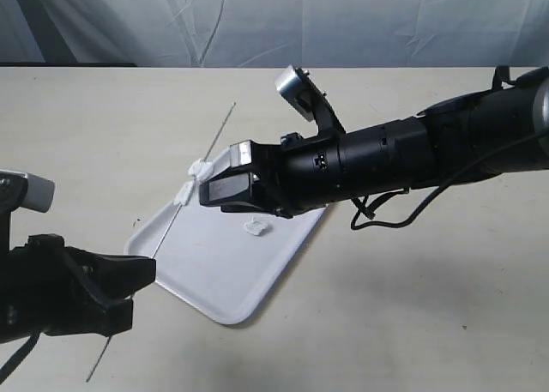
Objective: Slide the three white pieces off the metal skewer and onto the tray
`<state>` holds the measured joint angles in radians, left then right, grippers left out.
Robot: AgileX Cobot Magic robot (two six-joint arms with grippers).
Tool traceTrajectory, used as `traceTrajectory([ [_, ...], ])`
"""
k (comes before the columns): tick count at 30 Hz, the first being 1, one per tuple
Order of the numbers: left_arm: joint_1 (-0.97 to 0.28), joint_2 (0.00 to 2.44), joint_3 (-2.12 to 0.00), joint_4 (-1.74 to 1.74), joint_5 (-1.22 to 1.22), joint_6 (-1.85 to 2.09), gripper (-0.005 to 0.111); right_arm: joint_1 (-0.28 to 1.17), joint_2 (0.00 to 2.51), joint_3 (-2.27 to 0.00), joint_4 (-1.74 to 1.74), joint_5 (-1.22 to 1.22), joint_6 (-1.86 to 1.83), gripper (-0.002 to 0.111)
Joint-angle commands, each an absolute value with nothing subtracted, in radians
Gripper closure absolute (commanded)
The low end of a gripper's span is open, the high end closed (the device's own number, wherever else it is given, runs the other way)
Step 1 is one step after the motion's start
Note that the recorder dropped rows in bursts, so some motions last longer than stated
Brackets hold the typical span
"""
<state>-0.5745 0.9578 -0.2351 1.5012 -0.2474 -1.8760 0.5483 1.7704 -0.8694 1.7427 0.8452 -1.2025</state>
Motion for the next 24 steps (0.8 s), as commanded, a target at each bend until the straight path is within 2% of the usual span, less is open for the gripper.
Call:
traceTrajectory([
  [1,-0.579,0.953,-0.241,1.495,-0.297,-1.882,0.107,0.548,1.758,-0.905,1.744,0.849,-1.217,0.070],
  [9,-0.579,0.953,-0.239,1.500,-0.283,-1.882,0.107,0.548,1.758,-0.915,1.744,0.827,-1.215,0.071],
  [11,-0.579,0.953,-0.239,1.504,-0.293,-1.882,0.107,0.548,1.758,-0.915,1.744,0.823,-1.215,0.078],
  [14,-0.579,0.953,-0.239,1.504,-0.292,-1.882,0.107,0.548,1.758,-0.915,1.744,0.808,-1.215,0.100],
  [16,-0.579,0.953,-0.239,1.504,-0.297,-1.882,0.107,0.548,1.758,-0.915,1.744,0.804,-1.215,0.107],
  [24,-0.579,0.953,-0.196,1.534,-0.334,-1.884,0.107,0.548,1.758,-0.915,1.744,0.747,-1.215,0.109],
])
